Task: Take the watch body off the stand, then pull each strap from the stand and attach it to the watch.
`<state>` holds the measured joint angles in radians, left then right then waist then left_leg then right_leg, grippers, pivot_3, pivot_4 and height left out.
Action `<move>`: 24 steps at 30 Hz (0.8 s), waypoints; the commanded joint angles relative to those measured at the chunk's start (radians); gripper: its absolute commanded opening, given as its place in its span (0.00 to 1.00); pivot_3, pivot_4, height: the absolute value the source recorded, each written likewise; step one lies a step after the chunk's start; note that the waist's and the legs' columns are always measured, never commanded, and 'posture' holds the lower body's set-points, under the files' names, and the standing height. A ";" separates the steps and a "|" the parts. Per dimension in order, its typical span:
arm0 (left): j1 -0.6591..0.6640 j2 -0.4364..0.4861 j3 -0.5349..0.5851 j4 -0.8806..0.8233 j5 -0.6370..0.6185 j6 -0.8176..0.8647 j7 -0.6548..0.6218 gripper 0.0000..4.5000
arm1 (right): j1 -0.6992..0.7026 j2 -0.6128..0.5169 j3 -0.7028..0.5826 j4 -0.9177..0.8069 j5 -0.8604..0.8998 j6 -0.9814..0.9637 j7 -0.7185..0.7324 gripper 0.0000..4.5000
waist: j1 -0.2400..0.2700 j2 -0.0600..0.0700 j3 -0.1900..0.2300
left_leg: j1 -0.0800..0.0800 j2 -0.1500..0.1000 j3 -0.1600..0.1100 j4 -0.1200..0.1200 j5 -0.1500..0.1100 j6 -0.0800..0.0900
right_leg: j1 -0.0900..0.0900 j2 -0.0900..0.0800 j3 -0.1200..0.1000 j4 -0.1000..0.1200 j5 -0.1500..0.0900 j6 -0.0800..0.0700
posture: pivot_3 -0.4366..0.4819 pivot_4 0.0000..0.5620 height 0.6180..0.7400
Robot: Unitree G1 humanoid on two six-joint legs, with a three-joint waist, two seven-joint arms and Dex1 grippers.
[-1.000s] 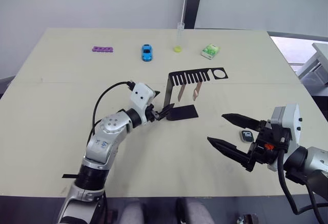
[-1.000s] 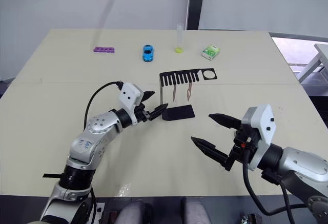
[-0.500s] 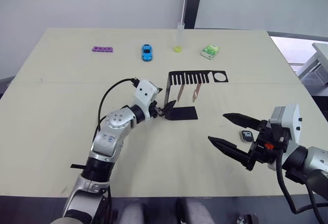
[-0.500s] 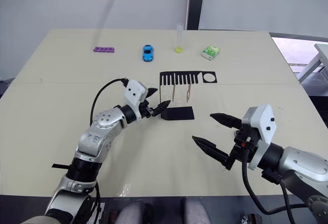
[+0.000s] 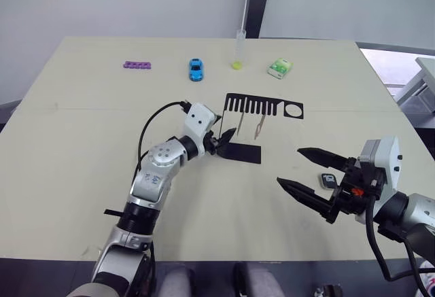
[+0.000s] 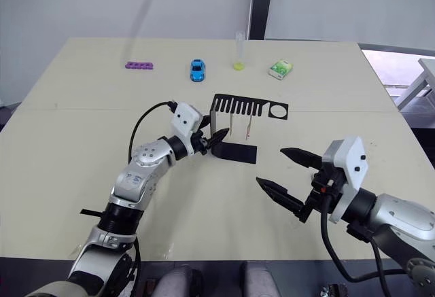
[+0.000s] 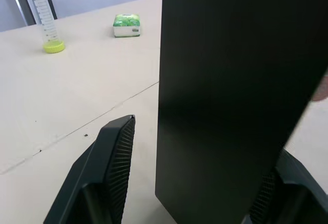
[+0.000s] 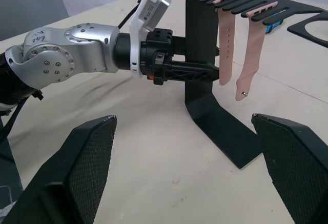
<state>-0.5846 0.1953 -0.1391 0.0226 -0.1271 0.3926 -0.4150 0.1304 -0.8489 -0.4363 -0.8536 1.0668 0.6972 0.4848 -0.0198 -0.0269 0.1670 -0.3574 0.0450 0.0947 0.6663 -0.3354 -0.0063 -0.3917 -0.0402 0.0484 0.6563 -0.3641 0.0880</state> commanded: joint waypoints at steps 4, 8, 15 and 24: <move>0.006 -0.018 -0.008 -0.036 0.025 -0.014 0.019 0.65 | -0.010 0.013 -0.006 -0.002 -0.010 -0.020 -0.019 1.00 | 0.000 0.000 0.000 | 0.000 0.000 0.000 0.000 0.000 0.000 | 0.000 0.000 0.000 0.000 0.000 0.000 | 0.48 0.27 1.00; 0.038 -0.036 -0.002 -0.091 0.037 0.016 0.061 0.65 | -0.003 0.020 -0.009 -0.002 -0.021 -0.021 -0.018 1.00 | 0.001 0.000 0.000 | 0.000 0.000 0.000 0.000 0.000 0.000 | 0.000 0.000 0.000 0.000 0.000 0.000 | 0.48 0.27 1.00; 0.044 -0.048 -0.006 -0.098 0.049 0.042 0.082 0.46 | -0.013 0.032 -0.003 0.000 -0.028 -0.015 -0.022 1.00 | 0.006 0.000 0.000 | 0.000 0.000 0.000 0.000 0.000 0.000 | 0.000 0.000 0.000 0.000 0.000 0.000 | 0.48 0.27 1.00; 0.024 -0.059 0.001 -0.079 0.056 0.036 0.085 0.46 | -0.032 0.032 -0.002 0.014 -0.038 -0.012 -0.020 1.00 | 0.019 0.000 0.000 | 0.000 0.000 0.000 0.000 0.000 0.000 | 0.000 0.000 0.000 0.000 0.000 0.000 | 0.48 0.27 1.00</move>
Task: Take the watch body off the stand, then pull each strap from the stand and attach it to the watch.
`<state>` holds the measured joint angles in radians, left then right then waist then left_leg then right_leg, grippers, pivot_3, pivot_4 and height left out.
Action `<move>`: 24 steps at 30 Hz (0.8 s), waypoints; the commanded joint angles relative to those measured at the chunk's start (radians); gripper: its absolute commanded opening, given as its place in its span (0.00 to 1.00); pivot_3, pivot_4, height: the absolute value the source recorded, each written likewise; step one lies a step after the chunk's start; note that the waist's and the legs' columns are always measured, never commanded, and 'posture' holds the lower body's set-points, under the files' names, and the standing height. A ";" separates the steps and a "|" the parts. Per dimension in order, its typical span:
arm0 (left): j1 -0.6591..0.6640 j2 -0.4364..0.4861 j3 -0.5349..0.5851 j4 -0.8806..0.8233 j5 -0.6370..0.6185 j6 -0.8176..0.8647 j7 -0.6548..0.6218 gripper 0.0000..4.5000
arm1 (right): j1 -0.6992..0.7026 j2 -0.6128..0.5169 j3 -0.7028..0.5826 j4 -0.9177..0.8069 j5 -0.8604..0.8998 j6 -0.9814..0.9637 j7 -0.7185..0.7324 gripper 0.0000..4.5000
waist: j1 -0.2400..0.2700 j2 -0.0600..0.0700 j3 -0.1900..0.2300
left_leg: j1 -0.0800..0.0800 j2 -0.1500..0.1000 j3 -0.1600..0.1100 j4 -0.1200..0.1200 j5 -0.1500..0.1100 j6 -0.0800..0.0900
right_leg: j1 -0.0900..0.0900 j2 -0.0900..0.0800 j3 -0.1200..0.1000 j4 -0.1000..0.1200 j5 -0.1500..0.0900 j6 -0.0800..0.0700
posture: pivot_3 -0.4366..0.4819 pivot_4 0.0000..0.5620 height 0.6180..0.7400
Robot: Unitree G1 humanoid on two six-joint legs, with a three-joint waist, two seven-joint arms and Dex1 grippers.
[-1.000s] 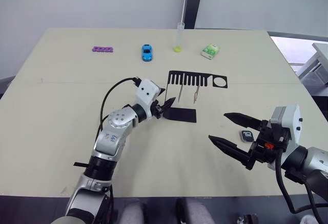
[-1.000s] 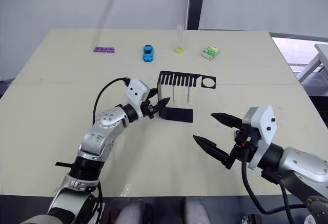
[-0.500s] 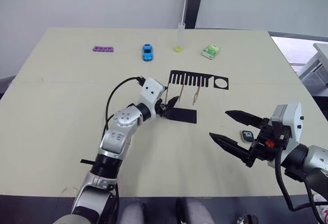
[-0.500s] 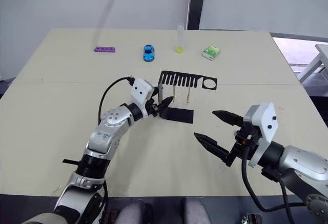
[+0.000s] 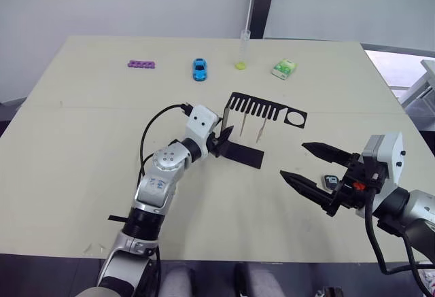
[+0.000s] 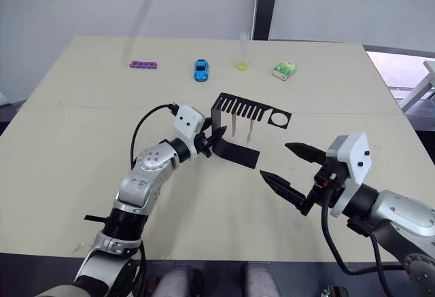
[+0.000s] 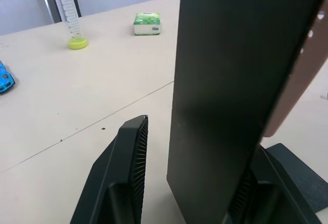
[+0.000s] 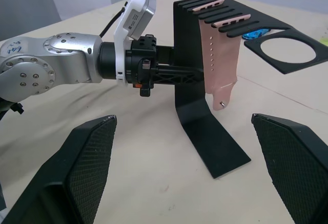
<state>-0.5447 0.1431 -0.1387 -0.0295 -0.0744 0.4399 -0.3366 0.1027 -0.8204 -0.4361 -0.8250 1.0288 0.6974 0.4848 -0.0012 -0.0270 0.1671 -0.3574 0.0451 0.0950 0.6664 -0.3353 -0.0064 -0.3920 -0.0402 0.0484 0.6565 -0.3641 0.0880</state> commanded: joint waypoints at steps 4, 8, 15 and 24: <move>-0.014 -0.012 -0.002 -0.031 0.002 -0.012 0.006 0.46 | -0.002 0.005 -0.002 -0.018 -0.007 -0.013 -0.021 1.00 | 0.000 0.000 0.000 | 0.000 0.000 0.000 0.000 0.000 0.000 | 0.000 0.000 0.000 0.000 0.000 0.000 | 0.48 0.27 1.00; -0.014 -0.017 -0.004 -0.031 0.004 -0.011 0.008 0.46 | 0.004 0.007 -0.002 -0.023 -0.009 -0.011 -0.021 1.00 | 0.000 0.000 0.000 | 0.000 0.000 0.000 0.000 0.000 0.000 | 0.000 0.000 0.000 0.000 0.000 0.000 | 0.48 0.27 1.00; -0.017 -0.022 -0.007 -0.031 0.016 -0.028 0.021 0.03 | 0.004 0.005 -0.003 -0.027 -0.006 -0.007 -0.023 1.00 | 0.000 0.000 0.000 | 0.000 0.000 0.000 0.000 0.000 0.000 | 0.000 0.000 0.000 0.000 0.000 0.000 | 0.48 0.27 1.00; -0.027 -0.031 -0.001 -0.020 0.035 -0.048 0.044 0.01 | 0.004 0.003 -0.005 -0.029 -0.003 -0.006 -0.022 1.00 | 0.000 0.000 0.000 | 0.000 0.000 0.000 0.000 0.000 0.000 | 0.000 0.000 0.000 0.000 0.000 0.000 | 0.48 0.27 1.00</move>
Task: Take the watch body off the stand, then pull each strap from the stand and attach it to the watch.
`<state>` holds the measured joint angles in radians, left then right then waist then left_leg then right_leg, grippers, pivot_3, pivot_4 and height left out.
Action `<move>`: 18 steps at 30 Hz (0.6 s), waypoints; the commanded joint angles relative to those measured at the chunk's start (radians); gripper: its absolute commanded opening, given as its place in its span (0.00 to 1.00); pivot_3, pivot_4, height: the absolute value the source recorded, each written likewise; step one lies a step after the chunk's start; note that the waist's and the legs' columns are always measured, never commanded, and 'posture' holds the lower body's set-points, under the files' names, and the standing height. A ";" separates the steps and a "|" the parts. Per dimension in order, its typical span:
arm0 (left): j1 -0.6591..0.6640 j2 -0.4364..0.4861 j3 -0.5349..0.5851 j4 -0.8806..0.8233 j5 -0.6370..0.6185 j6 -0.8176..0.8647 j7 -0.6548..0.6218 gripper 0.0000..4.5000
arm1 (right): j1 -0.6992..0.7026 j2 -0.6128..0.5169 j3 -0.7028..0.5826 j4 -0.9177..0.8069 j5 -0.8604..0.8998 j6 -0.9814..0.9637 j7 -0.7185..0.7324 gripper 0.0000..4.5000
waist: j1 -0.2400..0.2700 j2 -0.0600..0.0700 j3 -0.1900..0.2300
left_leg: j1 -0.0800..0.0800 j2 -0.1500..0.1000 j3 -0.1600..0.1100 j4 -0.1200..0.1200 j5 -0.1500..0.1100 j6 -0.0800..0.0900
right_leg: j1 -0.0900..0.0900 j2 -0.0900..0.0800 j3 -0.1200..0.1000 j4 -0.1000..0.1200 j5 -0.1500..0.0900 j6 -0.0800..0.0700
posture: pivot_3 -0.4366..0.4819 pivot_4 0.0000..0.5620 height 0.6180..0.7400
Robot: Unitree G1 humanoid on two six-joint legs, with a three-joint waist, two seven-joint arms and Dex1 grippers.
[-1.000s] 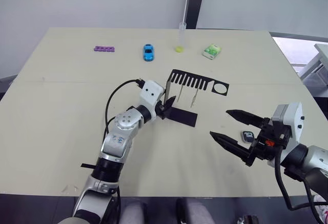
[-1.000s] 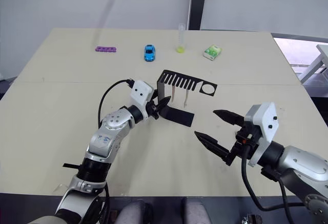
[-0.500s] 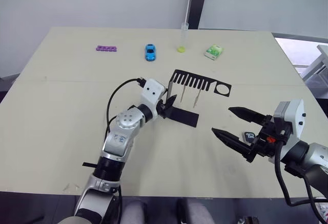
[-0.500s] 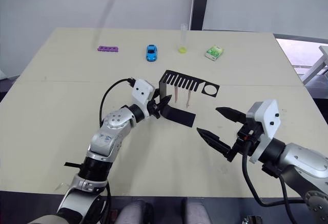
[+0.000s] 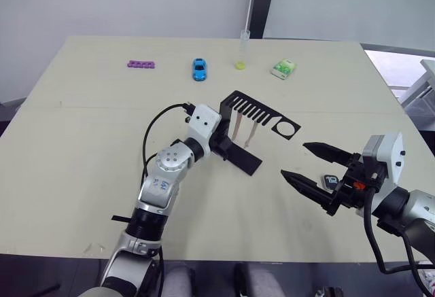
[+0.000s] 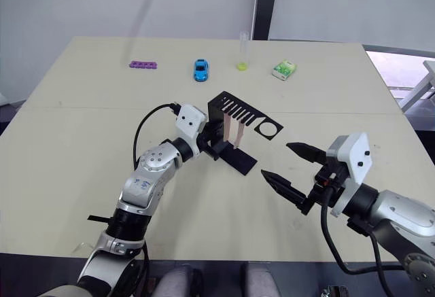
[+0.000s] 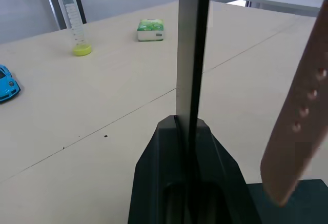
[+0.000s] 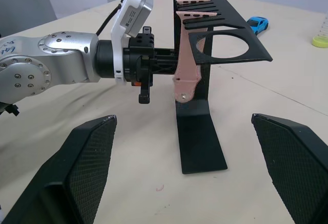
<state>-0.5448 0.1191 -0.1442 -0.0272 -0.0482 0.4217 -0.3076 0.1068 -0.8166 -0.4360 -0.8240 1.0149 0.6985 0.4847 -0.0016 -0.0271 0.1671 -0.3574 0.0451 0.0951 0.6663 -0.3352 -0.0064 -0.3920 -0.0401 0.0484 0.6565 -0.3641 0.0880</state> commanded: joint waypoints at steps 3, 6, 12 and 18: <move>-0.035 -0.019 0.010 -0.010 0.015 -0.035 0.036 0.01 | -0.001 -0.001 -0.006 -0.033 0.007 -0.006 -0.028 1.00 | 0.000 0.000 0.000 | 0.000 0.000 0.000 0.000 0.000 0.000 | 0.000 0.000 0.000 0.000 0.000 0.000 | 0.48 0.27 1.00; -0.049 -0.040 0.018 0.011 0.017 -0.042 0.064 0.01 | 0.003 0.000 0.000 -0.042 -0.003 -0.002 -0.044 1.00 | 0.001 0.000 0.000 | 0.000 0.000 0.000 0.000 0.000 0.000 | 0.000 0.000 0.000 0.000 0.000 0.000 | 0.48 0.27 1.00; -0.079 -0.092 0.029 0.051 0.034 -0.044 0.151 0.01 | -0.020 0.042 0.097 -0.101 -0.024 0.056 -0.237 1.00 | -0.001 0.000 0.000 | -0.001 0.000 0.000 0.000 0.000 0.000 | -0.001 0.000 0.000 0.000 0.000 0.000 | 0.48 0.27 1.00; -0.123 -0.142 0.048 0.144 0.040 -0.043 0.228 0.01 | -0.170 0.183 0.271 -0.112 -0.065 0.137 -0.509 1.00 | -0.001 0.000 0.000 | -0.001 0.000 0.000 0.000 0.001 -0.001 | -0.002 0.000 0.000 0.001 0.000 0.000 | 0.48 0.27 1.00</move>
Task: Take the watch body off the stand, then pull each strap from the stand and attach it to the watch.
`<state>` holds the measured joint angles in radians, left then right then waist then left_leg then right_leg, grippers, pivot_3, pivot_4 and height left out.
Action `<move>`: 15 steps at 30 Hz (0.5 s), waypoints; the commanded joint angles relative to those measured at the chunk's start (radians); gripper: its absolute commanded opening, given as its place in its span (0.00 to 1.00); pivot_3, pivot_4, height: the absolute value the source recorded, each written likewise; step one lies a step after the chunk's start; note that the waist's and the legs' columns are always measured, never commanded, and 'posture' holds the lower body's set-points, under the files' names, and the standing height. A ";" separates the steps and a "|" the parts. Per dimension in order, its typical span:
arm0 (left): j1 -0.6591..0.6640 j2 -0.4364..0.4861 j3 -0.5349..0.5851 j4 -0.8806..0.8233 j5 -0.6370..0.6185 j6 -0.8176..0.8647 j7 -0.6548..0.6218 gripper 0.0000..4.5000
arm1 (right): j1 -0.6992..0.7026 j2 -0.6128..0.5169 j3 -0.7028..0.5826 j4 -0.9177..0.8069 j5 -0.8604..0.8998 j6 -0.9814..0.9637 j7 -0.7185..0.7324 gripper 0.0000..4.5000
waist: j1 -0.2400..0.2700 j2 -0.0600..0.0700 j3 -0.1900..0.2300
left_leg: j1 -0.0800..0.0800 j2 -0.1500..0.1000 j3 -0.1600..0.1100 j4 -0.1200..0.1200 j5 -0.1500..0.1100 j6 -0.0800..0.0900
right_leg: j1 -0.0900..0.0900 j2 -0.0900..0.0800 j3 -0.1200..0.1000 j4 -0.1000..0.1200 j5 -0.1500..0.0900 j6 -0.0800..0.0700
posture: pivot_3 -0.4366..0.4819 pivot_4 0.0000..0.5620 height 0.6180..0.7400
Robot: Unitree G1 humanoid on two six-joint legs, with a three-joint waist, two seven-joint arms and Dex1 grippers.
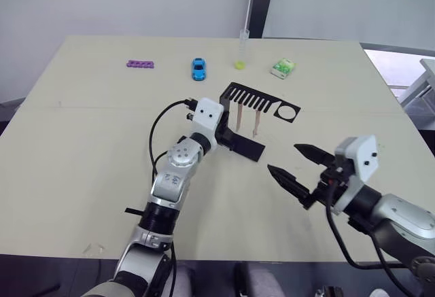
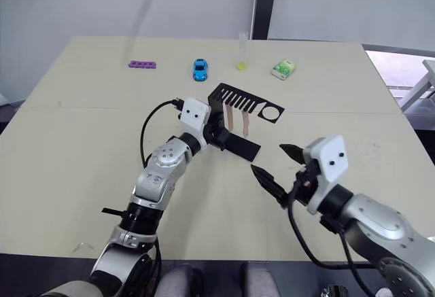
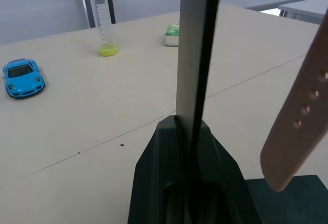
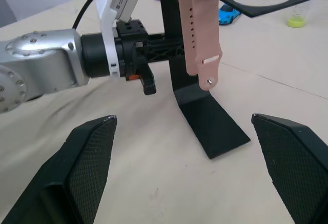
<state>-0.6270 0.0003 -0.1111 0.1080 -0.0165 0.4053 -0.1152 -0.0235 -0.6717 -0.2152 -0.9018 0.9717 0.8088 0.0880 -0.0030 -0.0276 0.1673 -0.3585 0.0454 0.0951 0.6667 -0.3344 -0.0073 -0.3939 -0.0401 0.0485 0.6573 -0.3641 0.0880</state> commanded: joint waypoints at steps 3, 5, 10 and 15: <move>-0.052 -0.038 0.007 0.033 0.015 -0.038 0.047 0.01 | -0.105 0.109 0.097 0.001 -0.074 0.060 -0.223 1.00 | 0.001 0.000 0.000 | -0.001 0.000 0.000 -0.001 0.000 0.000 | -0.001 0.000 0.000 0.000 0.000 0.000 | 0.48 0.27 1.00; -0.060 -0.048 0.004 0.043 0.016 -0.038 0.052 0.01 | -0.146 0.137 0.145 0.023 -0.139 0.071 -0.255 1.00 | 0.001 0.000 0.000 | -0.002 0.000 0.000 0.000 0.000 0.000 | -0.002 -0.001 0.000 0.000 0.000 0.000 | 0.48 0.27 1.00; -0.063 -0.058 -0.001 0.026 0.022 -0.022 0.064 0.01 | -0.239 0.260 0.242 0.097 -0.296 0.064 -0.339 1.00 | 0.000 0.000 0.000 | -0.002 0.000 0.000 0.000 0.001 0.000 | -0.002 -0.001 -0.001 0.001 0.000 0.000 | 0.48 0.27 1.00; -0.065 -0.053 -0.006 0.028 0.032 -0.025 0.060 0.01 | -0.311 0.312 0.293 0.140 -0.392 0.072 -0.324 1.00 | -0.001 0.000 0.000 | -0.002 0.000 0.001 0.000 0.001 0.000 | -0.003 -0.001 -0.001 0.001 0.000 0.000 | 0.48 0.27 1.00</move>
<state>-0.6689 -0.0432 -0.1055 0.1693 0.0062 0.3933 -0.0564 -0.3191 -0.3632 0.0707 -0.7476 0.6150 0.8846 -0.2380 -0.0042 -0.0273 0.1672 -0.3608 0.0452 0.0961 0.6665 -0.3339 -0.0073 -0.3971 -0.0409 0.0475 0.6586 -0.3641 0.0880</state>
